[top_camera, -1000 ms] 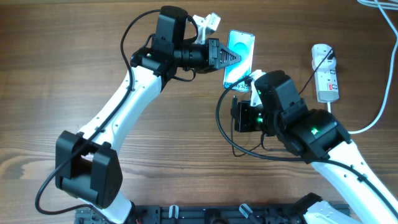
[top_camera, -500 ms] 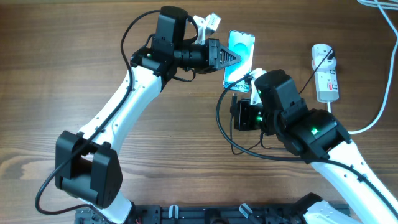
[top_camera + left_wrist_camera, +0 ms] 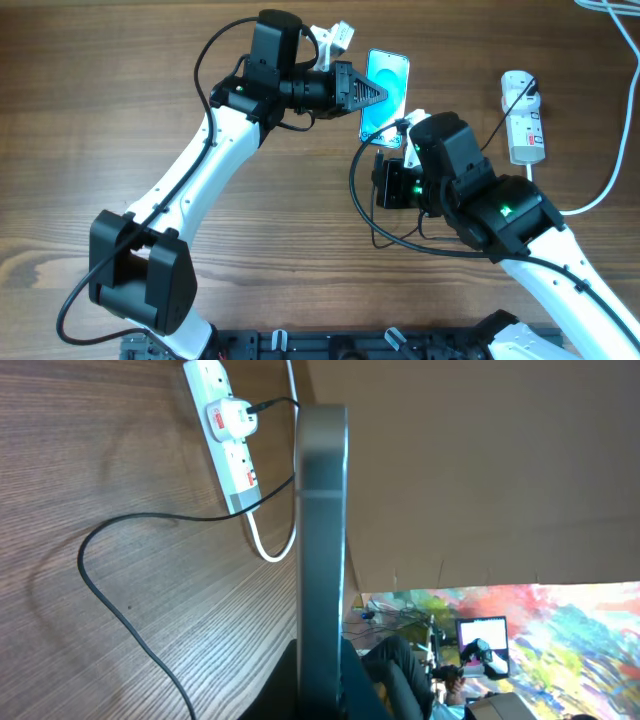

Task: Plug charger to phone and switch on socket
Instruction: 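Align the USB-C plug under the phone's charging port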

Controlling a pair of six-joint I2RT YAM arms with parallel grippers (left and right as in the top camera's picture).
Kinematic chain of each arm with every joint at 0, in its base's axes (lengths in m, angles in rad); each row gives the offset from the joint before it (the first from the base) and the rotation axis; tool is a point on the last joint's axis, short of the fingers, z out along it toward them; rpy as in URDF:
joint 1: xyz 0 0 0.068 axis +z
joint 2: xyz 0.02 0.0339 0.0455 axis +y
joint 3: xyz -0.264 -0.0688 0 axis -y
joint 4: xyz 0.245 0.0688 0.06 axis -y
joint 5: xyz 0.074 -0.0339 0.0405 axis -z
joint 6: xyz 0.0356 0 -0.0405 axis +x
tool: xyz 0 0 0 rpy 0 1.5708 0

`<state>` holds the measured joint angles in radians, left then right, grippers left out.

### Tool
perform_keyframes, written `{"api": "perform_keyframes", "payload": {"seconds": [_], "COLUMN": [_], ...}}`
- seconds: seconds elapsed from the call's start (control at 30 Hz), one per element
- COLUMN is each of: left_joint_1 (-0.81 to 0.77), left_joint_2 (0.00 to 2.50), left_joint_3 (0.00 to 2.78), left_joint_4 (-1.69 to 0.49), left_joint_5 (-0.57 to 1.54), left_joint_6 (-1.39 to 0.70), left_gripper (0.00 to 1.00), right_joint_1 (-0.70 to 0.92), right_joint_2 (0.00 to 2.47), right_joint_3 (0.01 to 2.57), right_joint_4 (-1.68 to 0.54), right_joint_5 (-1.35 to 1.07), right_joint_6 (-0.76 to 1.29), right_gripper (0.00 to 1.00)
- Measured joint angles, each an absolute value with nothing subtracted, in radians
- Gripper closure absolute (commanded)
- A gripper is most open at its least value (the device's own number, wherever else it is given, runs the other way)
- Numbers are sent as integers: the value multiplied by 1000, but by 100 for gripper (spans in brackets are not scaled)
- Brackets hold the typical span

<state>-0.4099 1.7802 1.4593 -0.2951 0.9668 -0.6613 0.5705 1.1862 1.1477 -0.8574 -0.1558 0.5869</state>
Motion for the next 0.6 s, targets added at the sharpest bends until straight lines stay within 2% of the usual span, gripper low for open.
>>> {"api": "perform_keyframes", "payload": {"seconds": [0.6], "left_joint_1": [-410], "left_joint_2": [1780], "left_joint_3": [1459], "left_joint_4": [-290], "left_joint_5": [982], "left_joint_6": [-664], "left_gripper": [96], "right_joint_1": [570], "right_joint_2": [1186], "right_joint_3": [1148], "right_joint_4": [-852], "right_joint_5": [-156], "right_joint_6": [590], "right_gripper": [96]}}
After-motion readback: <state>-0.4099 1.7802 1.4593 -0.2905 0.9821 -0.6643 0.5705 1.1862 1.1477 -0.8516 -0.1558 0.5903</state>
